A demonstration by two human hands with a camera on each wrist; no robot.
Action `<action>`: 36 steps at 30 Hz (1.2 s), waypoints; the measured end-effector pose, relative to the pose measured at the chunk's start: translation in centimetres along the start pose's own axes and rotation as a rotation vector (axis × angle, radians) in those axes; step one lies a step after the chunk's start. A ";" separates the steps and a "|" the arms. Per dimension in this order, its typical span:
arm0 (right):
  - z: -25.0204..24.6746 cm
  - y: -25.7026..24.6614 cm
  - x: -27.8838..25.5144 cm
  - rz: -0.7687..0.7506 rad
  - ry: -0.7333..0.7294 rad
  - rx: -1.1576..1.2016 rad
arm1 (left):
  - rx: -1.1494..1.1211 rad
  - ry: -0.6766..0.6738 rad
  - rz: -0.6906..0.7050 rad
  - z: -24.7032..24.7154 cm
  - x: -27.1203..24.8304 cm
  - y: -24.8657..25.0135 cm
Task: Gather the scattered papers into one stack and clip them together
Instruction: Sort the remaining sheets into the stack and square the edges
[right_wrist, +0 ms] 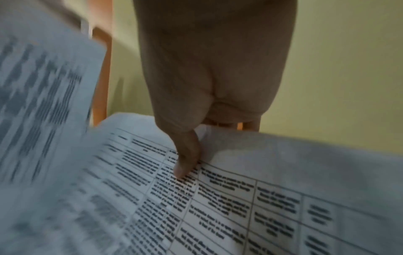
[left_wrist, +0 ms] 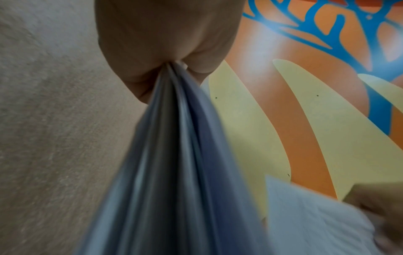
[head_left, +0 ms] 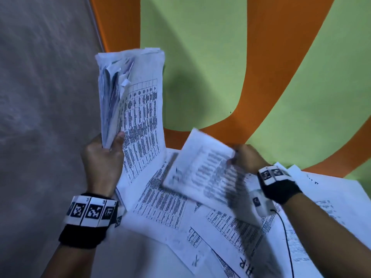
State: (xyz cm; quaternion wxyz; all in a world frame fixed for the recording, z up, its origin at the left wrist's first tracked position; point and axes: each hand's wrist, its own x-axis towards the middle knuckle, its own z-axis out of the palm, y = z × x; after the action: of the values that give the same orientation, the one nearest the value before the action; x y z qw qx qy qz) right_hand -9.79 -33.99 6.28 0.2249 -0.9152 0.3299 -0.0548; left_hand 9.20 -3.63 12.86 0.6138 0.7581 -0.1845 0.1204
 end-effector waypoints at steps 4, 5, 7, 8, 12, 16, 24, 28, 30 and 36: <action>-4.2 -0.1 -1.1 0.153 0.207 0.474 | -0.037 0.026 -0.007 -0.4 0.9 -0.3; -3.6 -0.1 -1.4 0.214 0.217 0.624 | -0.033 0.031 -0.005 -0.4 1.1 -0.3; -0.4 -0.3 -2.3 0.341 0.175 0.753 | -0.005 0.035 0.009 -0.4 1.2 -0.1; 2.1 -0.7 -2.9 0.401 0.113 0.758 | 0.005 0.035 0.020 -0.4 1.2 0.2; 11.6 -4.4 -3.0 0.620 -0.040 0.686 | 0.044 0.027 0.055 -0.6 0.9 0.4; 16.2 -8.9 -2.0 0.719 0.027 0.262 | 0.047 0.033 0.062 -1.1 0.7 -0.3; 16.8 -13.7 -3.0 0.567 0.085 0.129 | 0.052 -0.003 0.094 -1.8 -0.1 -0.4; 15.8 -13.7 -2.8 0.639 0.020 0.385 | 0.054 -0.015 0.102 -2.1 -0.6 0.0; 14.9 -13.4 -3.2 0.650 0.093 0.494 | 0.042 0.005 0.086 -2.3 -0.6 0.1; 8.5 -6.1 -9.1 0.606 0.358 0.726 | -0.010 0.035 0.011 -2.8 -0.2 -0.7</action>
State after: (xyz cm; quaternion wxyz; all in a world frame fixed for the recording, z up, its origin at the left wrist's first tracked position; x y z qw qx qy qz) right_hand -11.24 -20.92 1.82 0.4745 -0.6173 0.5736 -0.2544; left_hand 9.44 -0.75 12.80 0.6202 0.7517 -0.1784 0.1360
